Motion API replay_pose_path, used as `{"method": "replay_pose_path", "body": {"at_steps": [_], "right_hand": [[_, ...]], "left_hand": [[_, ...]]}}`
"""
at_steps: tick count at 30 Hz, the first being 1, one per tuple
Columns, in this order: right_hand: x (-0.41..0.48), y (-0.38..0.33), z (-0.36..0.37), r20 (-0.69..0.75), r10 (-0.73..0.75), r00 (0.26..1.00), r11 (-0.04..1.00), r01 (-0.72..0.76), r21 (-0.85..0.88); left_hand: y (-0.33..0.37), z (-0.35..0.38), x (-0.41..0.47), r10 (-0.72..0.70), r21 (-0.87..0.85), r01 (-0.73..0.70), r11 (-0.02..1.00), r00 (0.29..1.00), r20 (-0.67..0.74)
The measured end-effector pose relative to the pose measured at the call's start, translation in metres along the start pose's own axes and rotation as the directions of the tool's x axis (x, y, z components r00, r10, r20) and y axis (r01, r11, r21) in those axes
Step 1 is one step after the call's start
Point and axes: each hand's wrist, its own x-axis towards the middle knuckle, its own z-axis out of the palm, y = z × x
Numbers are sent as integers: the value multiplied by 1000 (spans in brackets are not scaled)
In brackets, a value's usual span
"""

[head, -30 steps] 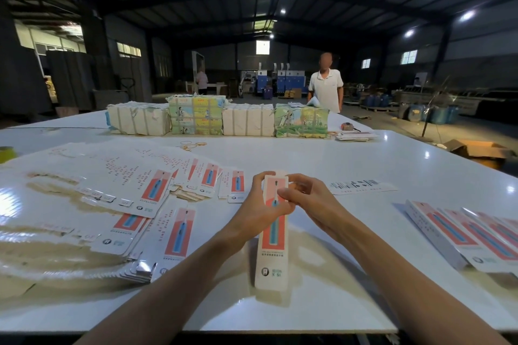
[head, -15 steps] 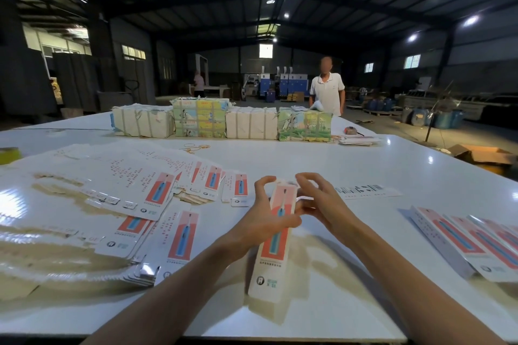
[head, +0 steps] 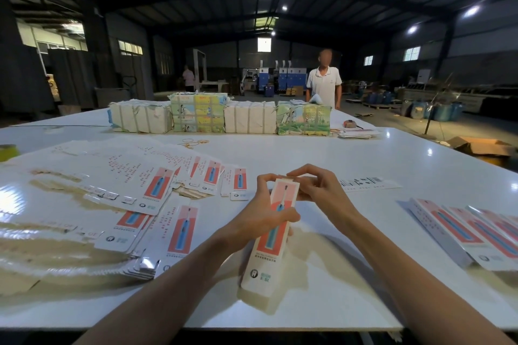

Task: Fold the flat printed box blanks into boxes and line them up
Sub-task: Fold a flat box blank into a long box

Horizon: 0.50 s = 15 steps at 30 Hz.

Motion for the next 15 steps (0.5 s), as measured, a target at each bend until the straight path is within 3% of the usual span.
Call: {"method": "replay_pose_path", "body": {"at_steps": [5, 15], "right_hand": [[1, -6, -1, 1, 161, 987, 948, -154, 278], [1, -11, -6, 55, 306, 951, 895, -307, 323]], "left_hand": [[3, 0, 0, 3, -38, 1, 999, 995, 99], [10, -4, -4, -29, -94, 43, 995, 989, 144]]}}
